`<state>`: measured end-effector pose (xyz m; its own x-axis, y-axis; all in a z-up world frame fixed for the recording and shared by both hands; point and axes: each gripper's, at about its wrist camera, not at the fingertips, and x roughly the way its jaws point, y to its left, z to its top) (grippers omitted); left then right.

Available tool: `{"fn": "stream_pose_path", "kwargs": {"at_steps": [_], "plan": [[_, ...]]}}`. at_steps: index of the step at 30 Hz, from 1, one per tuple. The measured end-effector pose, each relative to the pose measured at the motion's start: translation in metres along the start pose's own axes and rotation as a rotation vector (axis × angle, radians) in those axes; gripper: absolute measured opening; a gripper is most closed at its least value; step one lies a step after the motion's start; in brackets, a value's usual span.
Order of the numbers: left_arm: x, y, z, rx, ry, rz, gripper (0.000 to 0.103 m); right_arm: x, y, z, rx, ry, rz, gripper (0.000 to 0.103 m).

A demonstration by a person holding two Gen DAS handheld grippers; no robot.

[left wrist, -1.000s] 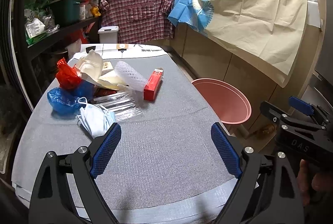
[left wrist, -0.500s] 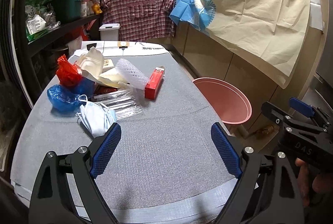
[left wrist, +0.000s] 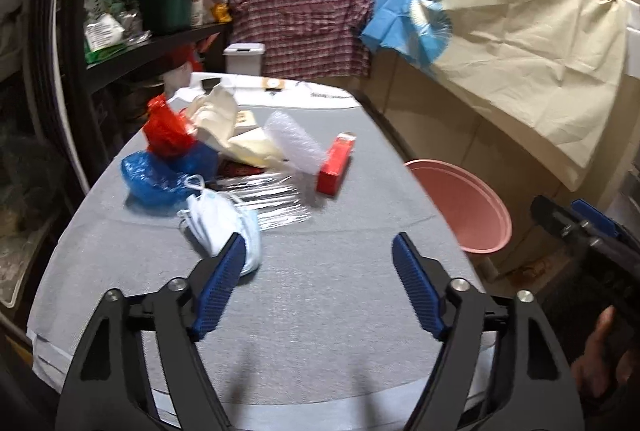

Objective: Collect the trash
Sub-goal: 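Reach the left tool to the blue face mask while the right tool reaches the red box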

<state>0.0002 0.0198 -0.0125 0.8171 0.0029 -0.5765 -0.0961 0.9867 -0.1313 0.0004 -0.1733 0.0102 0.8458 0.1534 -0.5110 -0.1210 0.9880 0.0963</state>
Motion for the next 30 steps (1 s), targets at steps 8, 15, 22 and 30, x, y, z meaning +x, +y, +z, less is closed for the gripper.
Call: {"fn": "stream_pose_path", "kwargs": {"at_steps": [8, 15, 22, 30], "plan": [[0.016, 0.026, 0.001, -0.072, 0.025, 0.082, 0.061, 0.038, 0.018, 0.010, 0.023, 0.054, 0.094, 0.065], [0.032, 0.041, 0.001, -0.093, 0.056, 0.119, 0.056, 0.093, 0.050, 0.026, 0.035, 0.111, 0.175, 0.045], [0.045, 0.053, 0.000, -0.122, 0.079, 0.124, 0.052, 0.150, 0.082, 0.036, 0.026, 0.151, 0.200, 0.045], [0.064, 0.067, -0.001, -0.158, 0.115, 0.113, 0.041, 0.206, 0.098, 0.041, 0.028, 0.222, 0.188, 0.045]]}}
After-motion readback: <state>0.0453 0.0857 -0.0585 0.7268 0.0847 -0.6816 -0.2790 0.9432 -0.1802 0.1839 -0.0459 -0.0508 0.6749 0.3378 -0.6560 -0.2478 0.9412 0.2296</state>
